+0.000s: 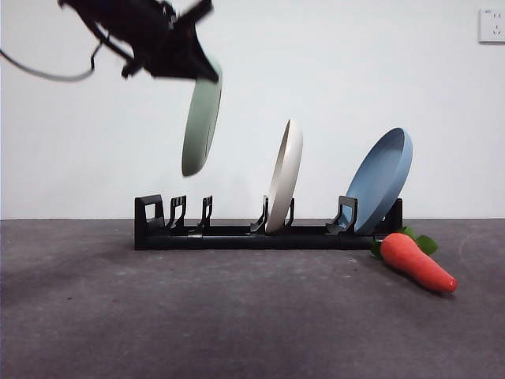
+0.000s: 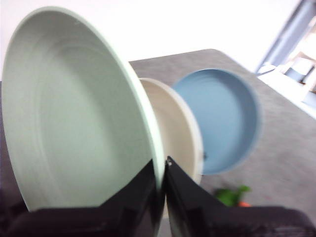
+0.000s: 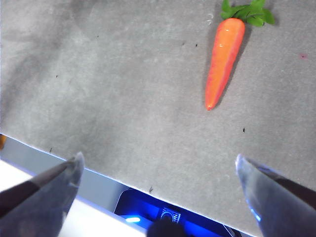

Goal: Take the green plate from the plate rack,put the plate on the table,take the carrot from the table,put the carrot in the plate

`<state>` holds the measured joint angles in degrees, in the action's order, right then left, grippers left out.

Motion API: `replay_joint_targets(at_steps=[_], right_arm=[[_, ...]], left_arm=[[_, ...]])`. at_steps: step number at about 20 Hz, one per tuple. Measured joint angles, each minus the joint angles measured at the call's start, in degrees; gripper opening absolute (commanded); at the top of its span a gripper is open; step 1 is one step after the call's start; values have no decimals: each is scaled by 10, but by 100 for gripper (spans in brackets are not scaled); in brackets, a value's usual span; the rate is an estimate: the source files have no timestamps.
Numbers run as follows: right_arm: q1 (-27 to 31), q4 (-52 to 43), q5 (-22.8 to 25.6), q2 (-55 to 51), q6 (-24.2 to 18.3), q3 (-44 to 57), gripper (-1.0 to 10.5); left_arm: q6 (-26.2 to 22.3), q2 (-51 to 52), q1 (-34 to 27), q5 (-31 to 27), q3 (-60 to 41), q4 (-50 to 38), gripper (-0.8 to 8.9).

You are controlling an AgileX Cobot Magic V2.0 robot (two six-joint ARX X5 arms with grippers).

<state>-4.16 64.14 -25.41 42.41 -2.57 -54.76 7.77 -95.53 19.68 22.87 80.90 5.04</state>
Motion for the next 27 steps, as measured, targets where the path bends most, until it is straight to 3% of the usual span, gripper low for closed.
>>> replay_joint_targets(at_steps=[3,5,8,11,13,18,27], right_arm=[[0,0,0,0,0,0,626],[0,0,0,0,0,0,626],[0,0,0,0,0,0,626],[0,0,0,0,0,0,626],[0,0,0,0,0,0,626],[0,0,0,0,0,0,626],[0,0,0,0,0,0,626]], left_arm=[[-11,50,12,24,22,102,-7],[-54,98,37,10,25,196,-6],[-143,157,117,-106,25,329,-6],[-214,163,224,-240,25,394,-6],[-238,145,284,-299,25,426,-6],[-257,90,370,-405,-7,417,-6],[-282,-14,388,-464,-143,266,-6]])
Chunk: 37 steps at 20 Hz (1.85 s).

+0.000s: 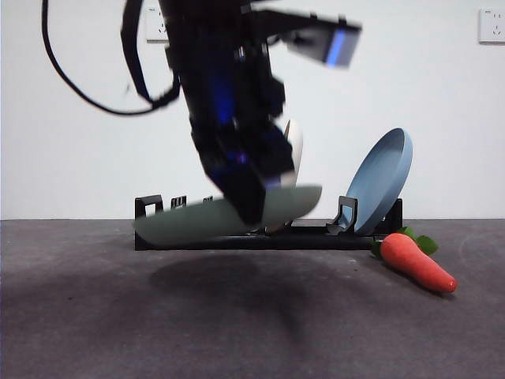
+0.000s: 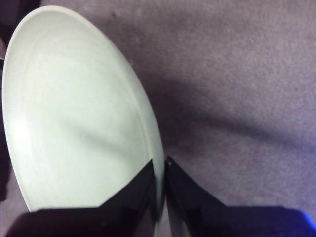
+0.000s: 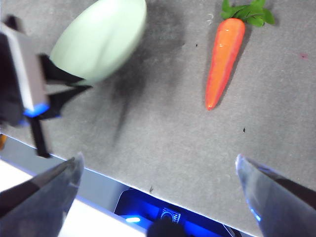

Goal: Take the green plate from the plate rack,put the plate on the table,take the carrot from the table,put the carrot in the plate

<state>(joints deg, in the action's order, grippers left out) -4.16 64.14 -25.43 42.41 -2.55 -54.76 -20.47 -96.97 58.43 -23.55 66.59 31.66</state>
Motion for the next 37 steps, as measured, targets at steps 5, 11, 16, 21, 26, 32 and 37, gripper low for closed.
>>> replay_joint_targets(at_steps=[5,11,16,21,26,32,37], right_arm=[[0,0,0,0,0,0,626],[0,0,0,0,0,0,626],[0,0,0,0,2,0,626],[0,-6,0,4,3,0,626],[0,-94,3,74,19,0,627],[-9,-235,51,245,28,-1,627],[-59,-353,119,398,28,-1,627]], left_arm=[[-10,-60,11,-13,-22,-32,-6],[0,-62,15,42,-21,-36,43],[32,-65,19,104,-21,-14,225],[47,-56,19,97,-21,-6,225],[108,92,19,96,-22,11,225],[198,322,19,96,-22,12,224],[237,422,19,96,-22,13,224]])
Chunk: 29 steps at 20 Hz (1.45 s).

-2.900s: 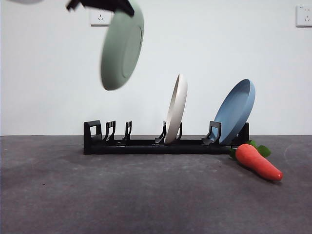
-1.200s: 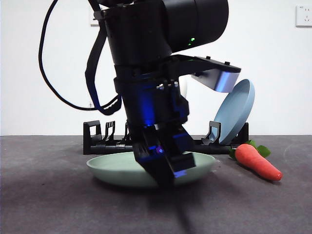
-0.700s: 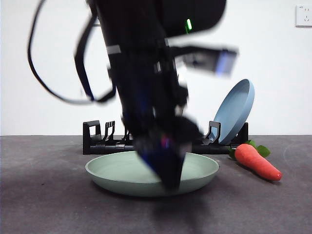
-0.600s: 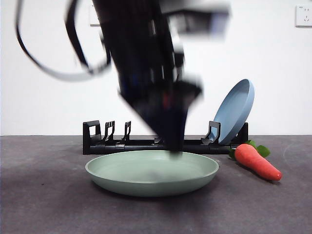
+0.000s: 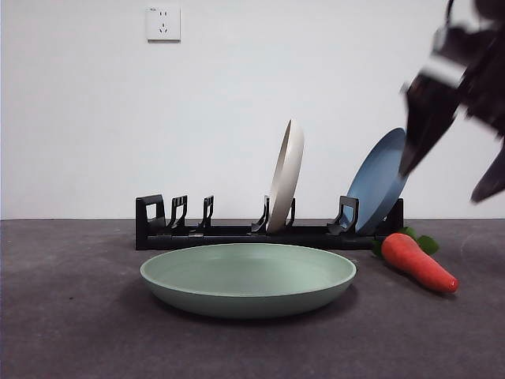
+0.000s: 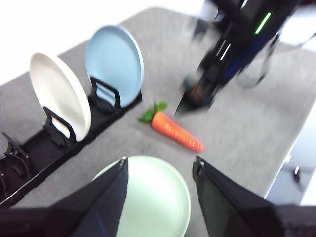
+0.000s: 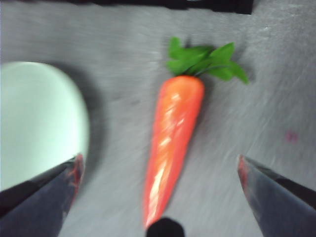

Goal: Take the green plate from the plate rack,put the plate on the table,take the carrot from the table,put the carrot in the plate

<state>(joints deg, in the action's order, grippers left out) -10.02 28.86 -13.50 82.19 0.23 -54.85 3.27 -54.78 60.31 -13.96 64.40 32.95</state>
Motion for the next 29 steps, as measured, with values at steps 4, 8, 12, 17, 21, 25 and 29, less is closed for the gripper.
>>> replay_joint_targets(at_steps=[4,8,12,17,21,25,29], right_arm=[[-45,-87,71,87,0,0,626],[-64,-146,127,129,0,0,596],[-65,-174,137,153,0,0,553],[-65,-192,137,162,8,0,370],[-65,-195,137,167,21,0,369],[-65,-186,139,187,23,-2,270],[-65,-186,139,188,24,-2,65]], left_arm=[[12,10,0,0,0,4,224],[24,10,0,0,0,23,224],[28,10,0,0,0,24,224],[28,10,0,0,0,24,224],[28,10,0,0,0,24,224],[28,10,0,-7,0,24,224],[28,10,0,-9,0,24,224]])
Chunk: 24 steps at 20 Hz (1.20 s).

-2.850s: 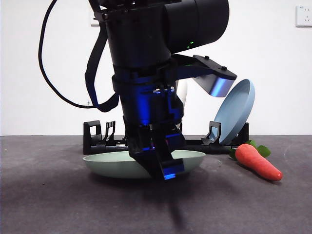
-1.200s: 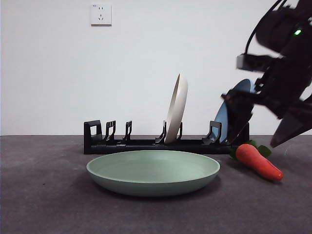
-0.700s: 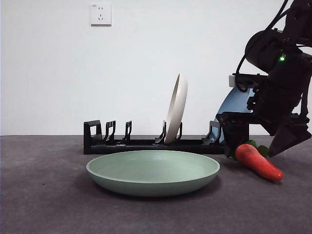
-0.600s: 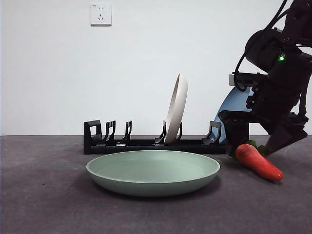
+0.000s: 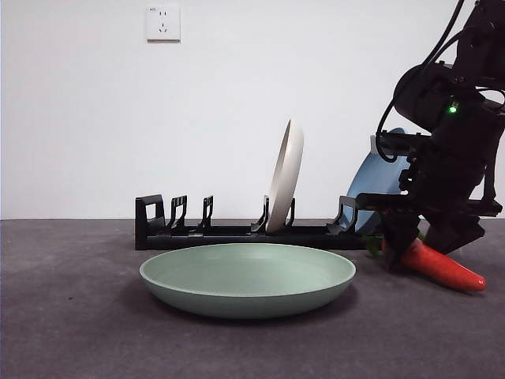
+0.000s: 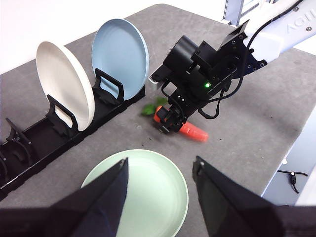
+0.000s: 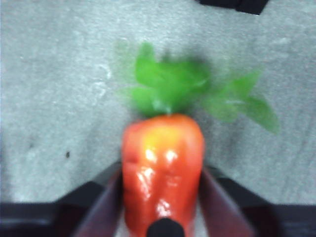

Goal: Take the green plate from the plate rack,put the plate on the table,take the carrot from the table,put the carrot in the plate

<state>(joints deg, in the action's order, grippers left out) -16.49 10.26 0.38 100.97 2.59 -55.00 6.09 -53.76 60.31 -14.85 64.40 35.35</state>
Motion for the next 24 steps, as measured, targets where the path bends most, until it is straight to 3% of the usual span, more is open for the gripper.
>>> replay_joint_targets(at_steps=[1,8,13,19,24], right_arm=[[0,0,-1,0,0,0,-24],[-12,20,-2,-71,0,0,-12],[-104,23,-45,-155,28,-1,-12],[-239,-63,-45,-70,56,-1,-12],[-252,-102,-44,19,66,-1,-12]], left_arm=[[0,0,0,0,0,0,224],[0,0,0,0,0,0,221],[0,0,0,0,0,0,220],[0,0,0,0,0,6,220],[0,0,0,0,0,11,220]])
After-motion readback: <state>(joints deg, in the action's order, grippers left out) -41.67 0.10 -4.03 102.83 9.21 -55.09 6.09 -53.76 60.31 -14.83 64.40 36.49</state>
